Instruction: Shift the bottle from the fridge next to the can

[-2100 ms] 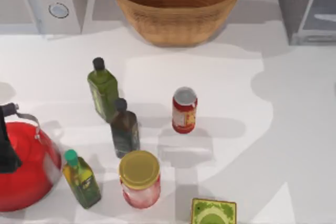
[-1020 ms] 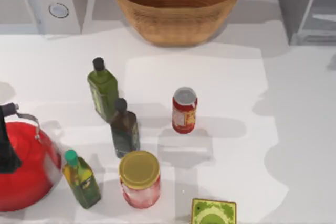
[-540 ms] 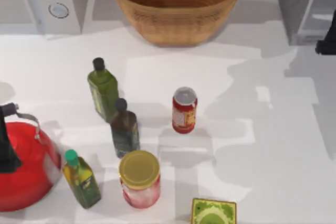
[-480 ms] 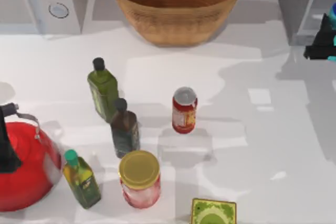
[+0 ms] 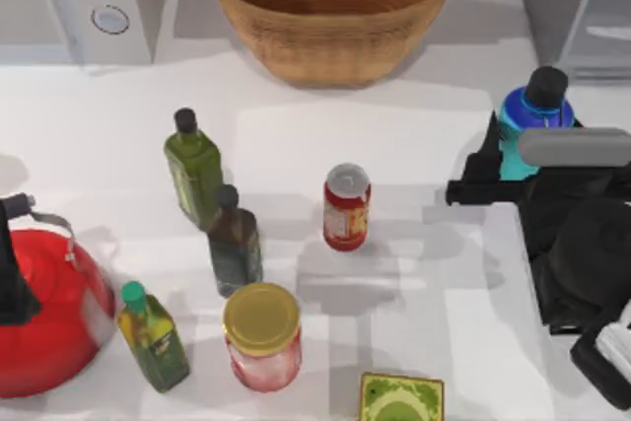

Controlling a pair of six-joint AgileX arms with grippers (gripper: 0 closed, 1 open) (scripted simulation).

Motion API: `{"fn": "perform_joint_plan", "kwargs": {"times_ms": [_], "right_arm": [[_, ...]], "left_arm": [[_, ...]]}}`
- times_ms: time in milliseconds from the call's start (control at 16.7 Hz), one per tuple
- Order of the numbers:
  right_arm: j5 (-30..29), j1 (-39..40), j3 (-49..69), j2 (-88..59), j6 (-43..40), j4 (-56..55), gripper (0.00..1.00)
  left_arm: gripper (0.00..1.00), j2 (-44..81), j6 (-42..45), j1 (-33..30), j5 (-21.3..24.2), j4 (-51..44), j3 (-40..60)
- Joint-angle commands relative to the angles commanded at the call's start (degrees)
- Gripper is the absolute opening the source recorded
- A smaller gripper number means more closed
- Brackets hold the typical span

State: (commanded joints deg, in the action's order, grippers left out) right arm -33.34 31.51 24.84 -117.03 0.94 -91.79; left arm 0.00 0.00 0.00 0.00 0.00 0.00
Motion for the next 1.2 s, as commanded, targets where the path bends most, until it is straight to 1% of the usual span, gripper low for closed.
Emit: {"fn": "perform_joint_plan", "kwargs": {"times_ms": [120, 240, 900, 1200], "right_arm": [[-4.2, 4.1, -1.6, -0.3, 0.0, -1.9, 0.0], [-6.0, 6.0, -2.4, -0.4, -0.1, -2.7, 0.0], [-6.1, 6.1, -2.4, -0.4, -0.1, -2.8, 0.0], [-6.1, 6.1, -2.4, -0.4, -0.1, -2.8, 0.38]], "left_arm": [[1.0, 0.0, 0.0, 0.0, 0.0, 0.0, 0.0], [1.0, 0.0, 0.0, 0.0, 0.0, 0.0, 0.0], [1.0, 0.0, 0.0, 0.0, 0.0, 0.0, 0.0], [1.0, 0.0, 0.0, 0.0, 0.0, 0.0, 0.0]]}}
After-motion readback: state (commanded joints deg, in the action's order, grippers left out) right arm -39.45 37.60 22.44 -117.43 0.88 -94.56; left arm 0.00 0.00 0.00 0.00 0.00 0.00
